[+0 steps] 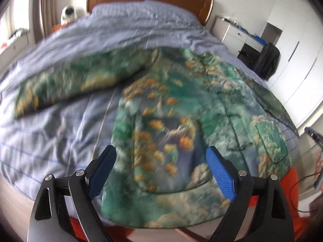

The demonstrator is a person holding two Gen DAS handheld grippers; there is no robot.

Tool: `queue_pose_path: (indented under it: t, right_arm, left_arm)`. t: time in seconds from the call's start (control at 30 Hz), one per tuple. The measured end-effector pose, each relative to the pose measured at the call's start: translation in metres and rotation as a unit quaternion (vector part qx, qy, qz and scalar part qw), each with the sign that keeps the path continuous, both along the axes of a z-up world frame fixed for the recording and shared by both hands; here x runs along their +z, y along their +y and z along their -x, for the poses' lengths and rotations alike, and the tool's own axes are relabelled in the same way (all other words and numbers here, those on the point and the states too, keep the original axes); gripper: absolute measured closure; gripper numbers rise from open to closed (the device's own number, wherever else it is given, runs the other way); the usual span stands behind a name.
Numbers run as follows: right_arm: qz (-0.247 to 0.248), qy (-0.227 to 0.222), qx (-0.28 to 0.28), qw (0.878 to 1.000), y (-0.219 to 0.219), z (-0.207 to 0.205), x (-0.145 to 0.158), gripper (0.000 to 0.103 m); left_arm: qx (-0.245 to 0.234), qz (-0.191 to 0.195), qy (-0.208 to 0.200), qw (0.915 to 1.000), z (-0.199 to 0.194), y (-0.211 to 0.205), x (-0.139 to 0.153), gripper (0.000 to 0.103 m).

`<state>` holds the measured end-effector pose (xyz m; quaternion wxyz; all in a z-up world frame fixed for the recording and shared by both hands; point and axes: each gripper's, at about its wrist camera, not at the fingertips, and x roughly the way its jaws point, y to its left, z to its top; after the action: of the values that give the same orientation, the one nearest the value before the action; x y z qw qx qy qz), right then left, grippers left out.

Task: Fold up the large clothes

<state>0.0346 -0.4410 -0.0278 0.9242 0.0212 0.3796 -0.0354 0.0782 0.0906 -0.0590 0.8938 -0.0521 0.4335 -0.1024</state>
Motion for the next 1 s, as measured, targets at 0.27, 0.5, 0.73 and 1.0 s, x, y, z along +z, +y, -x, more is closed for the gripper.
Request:
queue_pose_path:
  t: [0.27,0.5,0.73,1.0]
  right_arm:
    - [0.016,-0.020,0.025,0.999,0.028,-0.001,0.010,0.039]
    - [0.039,-0.033,0.038,0.998,0.039,0.002,0.015,0.039]
    - [0.050,-0.040,0.047,0.997,0.045,0.005,0.019,0.039]
    - [0.056,-0.049,0.054,0.996,0.050,0.008,0.024,0.039]
  left_arm:
    - [0.026,-0.054,-0.062,0.9963,0.005,-0.019,0.031,0.003]
    - [0.016,-0.074,-0.055,0.9956,0.009,-0.035,0.032,0.003]
    - [0.009,-0.083,-0.079,0.9934,0.016,-0.047,0.044,0.001]
    - [0.036,-0.109,-0.161,0.9803,0.031,-0.053,0.071,0.000]
